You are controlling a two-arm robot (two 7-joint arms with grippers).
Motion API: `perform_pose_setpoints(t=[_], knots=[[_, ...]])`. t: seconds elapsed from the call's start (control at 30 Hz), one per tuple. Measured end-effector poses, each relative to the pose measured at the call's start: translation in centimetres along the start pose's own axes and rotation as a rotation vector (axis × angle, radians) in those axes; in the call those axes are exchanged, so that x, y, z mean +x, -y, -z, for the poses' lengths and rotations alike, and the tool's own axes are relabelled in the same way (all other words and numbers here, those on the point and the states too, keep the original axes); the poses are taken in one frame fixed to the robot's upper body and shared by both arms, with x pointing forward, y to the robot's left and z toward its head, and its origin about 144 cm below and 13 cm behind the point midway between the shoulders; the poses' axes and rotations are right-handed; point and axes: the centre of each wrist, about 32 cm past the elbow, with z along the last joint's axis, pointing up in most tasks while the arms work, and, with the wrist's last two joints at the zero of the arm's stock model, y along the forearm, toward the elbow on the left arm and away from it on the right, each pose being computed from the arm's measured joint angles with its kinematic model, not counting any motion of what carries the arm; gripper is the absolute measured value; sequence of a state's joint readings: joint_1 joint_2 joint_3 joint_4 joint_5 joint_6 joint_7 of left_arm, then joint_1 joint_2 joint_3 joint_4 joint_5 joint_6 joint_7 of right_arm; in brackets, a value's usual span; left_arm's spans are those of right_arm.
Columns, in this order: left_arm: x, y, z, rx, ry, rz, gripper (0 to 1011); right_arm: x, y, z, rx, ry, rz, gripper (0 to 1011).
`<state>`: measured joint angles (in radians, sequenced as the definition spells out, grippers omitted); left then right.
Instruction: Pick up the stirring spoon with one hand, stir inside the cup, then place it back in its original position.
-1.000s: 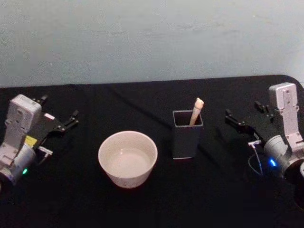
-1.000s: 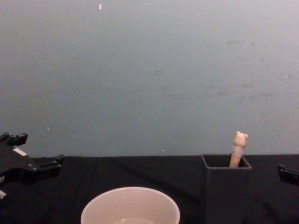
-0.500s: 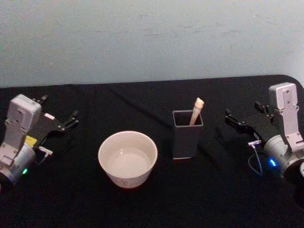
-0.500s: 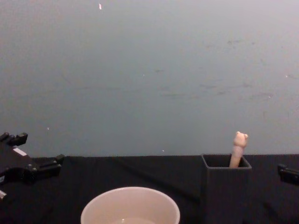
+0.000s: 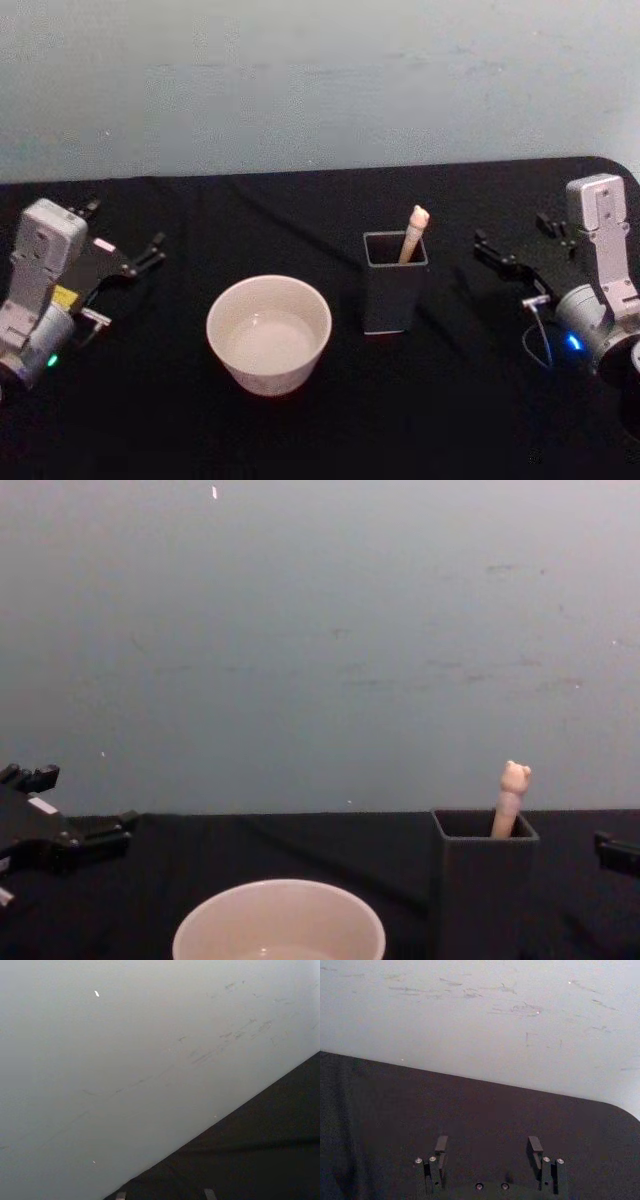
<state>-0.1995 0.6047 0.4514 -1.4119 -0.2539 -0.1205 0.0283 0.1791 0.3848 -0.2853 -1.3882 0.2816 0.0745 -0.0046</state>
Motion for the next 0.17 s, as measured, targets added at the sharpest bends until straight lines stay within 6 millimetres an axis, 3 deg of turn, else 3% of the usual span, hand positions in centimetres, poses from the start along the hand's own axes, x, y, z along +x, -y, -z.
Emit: perform_pose_setpoints(t=[0.17], knots=[[0.0, 0.0, 0.0, 0.0, 0.0, 0.0, 1001, 0.0, 0.0, 0.0, 0.0, 0.0, 0.0, 1002]])
